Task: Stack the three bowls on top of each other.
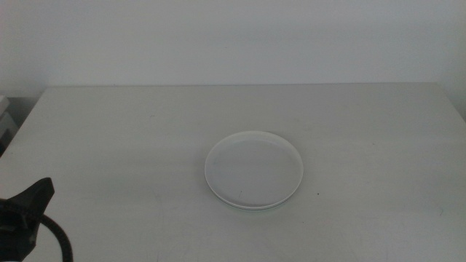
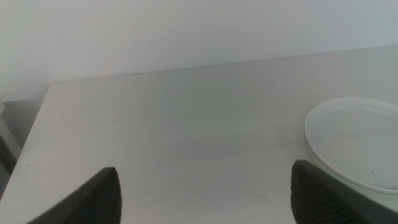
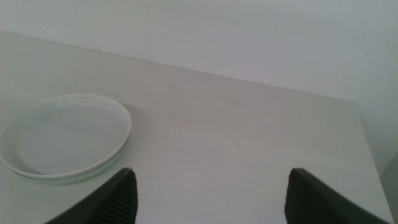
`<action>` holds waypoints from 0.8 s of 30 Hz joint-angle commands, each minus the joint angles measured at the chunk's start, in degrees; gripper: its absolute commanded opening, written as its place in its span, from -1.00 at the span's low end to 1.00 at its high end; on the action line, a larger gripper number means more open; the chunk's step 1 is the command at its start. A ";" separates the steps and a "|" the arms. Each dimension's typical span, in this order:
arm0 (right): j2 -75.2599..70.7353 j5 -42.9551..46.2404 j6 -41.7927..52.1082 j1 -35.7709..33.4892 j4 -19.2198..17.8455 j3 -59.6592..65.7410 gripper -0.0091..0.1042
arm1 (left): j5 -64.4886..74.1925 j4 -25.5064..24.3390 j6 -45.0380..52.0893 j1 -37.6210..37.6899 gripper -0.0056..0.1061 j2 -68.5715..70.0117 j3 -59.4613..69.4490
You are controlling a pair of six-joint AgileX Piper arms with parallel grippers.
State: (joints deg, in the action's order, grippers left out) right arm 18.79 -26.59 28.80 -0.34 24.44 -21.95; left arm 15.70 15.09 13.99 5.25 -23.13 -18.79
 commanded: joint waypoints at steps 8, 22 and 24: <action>-6.87 4.44 0.34 0.19 -2.32 4.50 0.23 | -6.25 0.99 -0.36 -0.25 0.98 3.84 4.10; -20.94 4.09 0.34 6.46 -4.18 19.42 0.23 | -3.36 0.70 -0.36 -4.96 0.98 21.68 20.16; -20.94 3.67 0.34 6.48 -4.23 20.14 0.23 | -3.23 0.70 -0.36 -4.96 0.98 23.05 20.24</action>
State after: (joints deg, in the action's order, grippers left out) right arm -0.57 -26.44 28.80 5.73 20.21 -0.86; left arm 15.91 14.91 13.99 0.34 -0.30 1.59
